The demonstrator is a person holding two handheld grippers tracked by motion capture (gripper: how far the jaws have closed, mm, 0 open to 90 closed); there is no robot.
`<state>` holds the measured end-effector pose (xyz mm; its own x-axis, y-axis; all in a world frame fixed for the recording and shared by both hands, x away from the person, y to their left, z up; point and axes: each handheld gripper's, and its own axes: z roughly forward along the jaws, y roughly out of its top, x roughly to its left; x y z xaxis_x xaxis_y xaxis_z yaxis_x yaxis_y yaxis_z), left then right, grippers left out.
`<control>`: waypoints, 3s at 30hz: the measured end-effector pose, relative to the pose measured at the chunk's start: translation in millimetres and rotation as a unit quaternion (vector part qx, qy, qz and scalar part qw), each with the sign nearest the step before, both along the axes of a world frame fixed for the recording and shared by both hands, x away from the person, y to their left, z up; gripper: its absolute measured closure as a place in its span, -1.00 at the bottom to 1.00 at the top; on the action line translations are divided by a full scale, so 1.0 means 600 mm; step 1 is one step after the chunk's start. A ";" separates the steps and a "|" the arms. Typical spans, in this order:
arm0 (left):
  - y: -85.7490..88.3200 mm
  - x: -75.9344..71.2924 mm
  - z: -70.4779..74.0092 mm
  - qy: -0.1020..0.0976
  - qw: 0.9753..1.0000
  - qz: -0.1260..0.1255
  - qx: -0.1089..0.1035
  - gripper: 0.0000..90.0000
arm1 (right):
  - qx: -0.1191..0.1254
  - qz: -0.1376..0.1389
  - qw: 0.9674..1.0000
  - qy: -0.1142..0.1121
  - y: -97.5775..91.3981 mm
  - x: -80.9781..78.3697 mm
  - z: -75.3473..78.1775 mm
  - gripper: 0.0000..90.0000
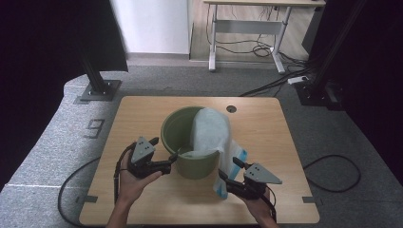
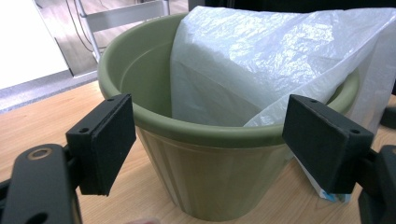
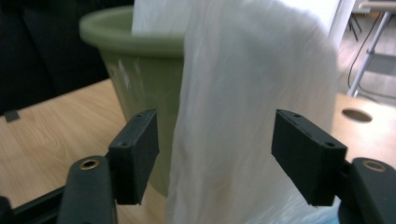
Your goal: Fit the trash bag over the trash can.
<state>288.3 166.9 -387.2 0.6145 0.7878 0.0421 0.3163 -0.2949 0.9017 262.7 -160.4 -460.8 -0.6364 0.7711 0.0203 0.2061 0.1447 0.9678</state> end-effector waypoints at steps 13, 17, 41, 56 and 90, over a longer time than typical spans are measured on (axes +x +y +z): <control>0.009 0.000 -0.006 0.003 1.000 0.010 0.006 -0.62 | -0.032 -0.009 0.999 0.005 0.008 0.022 -0.039 0.74; 0.008 -0.001 -0.007 0.002 1.000 0.007 0.003 -0.62 | -0.037 -0.009 0.999 -0.021 -0.006 0.022 -0.017 0.92; -0.028 -0.002 0.002 -0.004 1.000 -0.026 0.007 -0.60 | -0.065 0.008 0.996 -0.068 -0.007 0.034 0.118 0.96; -0.059 0.002 0.004 -0.002 0.999 -0.049 0.010 -0.57 | -0.062 -0.018 0.994 -0.091 -0.033 0.030 0.126 0.96; -0.142 0.022 0.009 0.018 0.997 -0.078 -0.022 0.40 | -0.050 -0.012 0.995 -0.088 -0.037 0.024 0.122 0.96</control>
<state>301.4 81.7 -381.6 0.7301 0.6832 -0.0148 0.3025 -0.3037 0.9035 276.9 -182.4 -387.8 -0.6042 0.7790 -0.1678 0.0387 0.2390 0.9703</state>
